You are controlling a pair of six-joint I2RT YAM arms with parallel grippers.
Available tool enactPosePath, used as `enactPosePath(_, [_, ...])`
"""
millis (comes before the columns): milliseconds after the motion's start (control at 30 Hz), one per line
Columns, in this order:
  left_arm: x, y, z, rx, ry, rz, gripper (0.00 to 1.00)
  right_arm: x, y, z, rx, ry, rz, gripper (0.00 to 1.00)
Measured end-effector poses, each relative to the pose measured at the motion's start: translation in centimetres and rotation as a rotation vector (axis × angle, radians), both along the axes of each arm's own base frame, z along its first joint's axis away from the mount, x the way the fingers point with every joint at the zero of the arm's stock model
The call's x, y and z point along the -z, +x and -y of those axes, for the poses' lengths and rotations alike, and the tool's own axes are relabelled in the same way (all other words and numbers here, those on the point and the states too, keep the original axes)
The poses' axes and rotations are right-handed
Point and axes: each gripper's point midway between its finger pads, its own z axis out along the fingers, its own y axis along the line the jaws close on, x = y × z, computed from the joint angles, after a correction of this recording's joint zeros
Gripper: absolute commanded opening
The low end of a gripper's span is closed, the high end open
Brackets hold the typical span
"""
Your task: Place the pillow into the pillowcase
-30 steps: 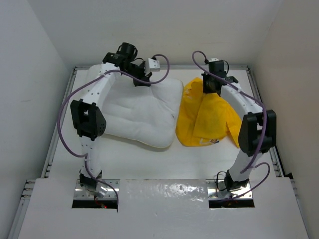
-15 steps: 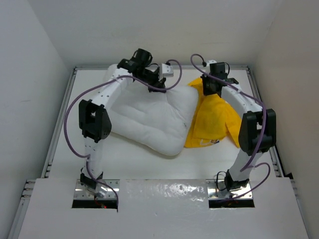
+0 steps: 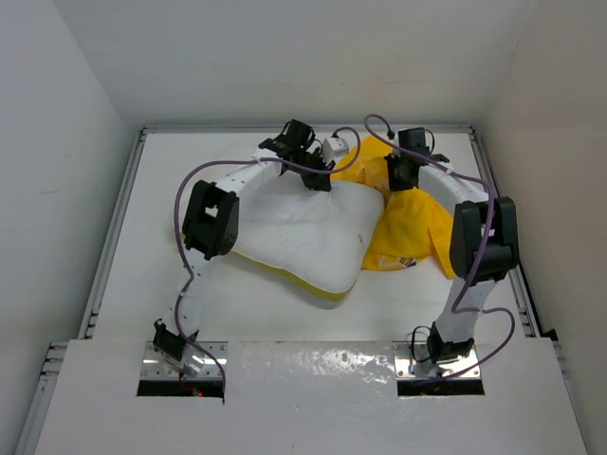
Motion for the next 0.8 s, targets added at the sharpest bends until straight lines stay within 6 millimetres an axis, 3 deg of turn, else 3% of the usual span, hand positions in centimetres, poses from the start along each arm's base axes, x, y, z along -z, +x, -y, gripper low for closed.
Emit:
enactPosePath(167, [0.4,0.5,-0.5,-0.026,0.033,0.018,0.00,0.1,-0.1,0.8,0.032,-0.035,-0.005,0.00])
enactPosePath(267, [-0.5,0.3,-0.6,-0.015,0.036,0.012,0.00,-0.3,0.0,1.1,0.043,-0.049,0.005,0.00])
enactPosePath(367, [-3.8,0.6,-0.5,-0.011,0.016,0.021,0.00,-1.1,0.1,1.1,0.043,-0.047,0.021,0.00])
enactPosePath(533, [-12.5,2.8,-0.3,-0.009,-0.096,0.177,0.00,-2.4,-0.4,0.6,0.005,-0.027,0.035,0.00])
enactPosePath(600, [-15.1,3.0,-0.5,-0.008,-0.127,0.230,0.00,-3.1,-0.6,0.3,-0.008,-0.021,0.040,0.00])
enactPosePath(700, [-16.6,3.0,-0.7,-0.006,-0.142,0.270,0.00,-4.1,-0.8,0.2,-0.016,-0.020,0.057,0.00])
enactPosePath(800, [-15.0,2.8,-0.2,0.016,-0.138,0.263,0.00,-4.7,-1.1,0.3,-0.020,-0.025,0.062,0.00])
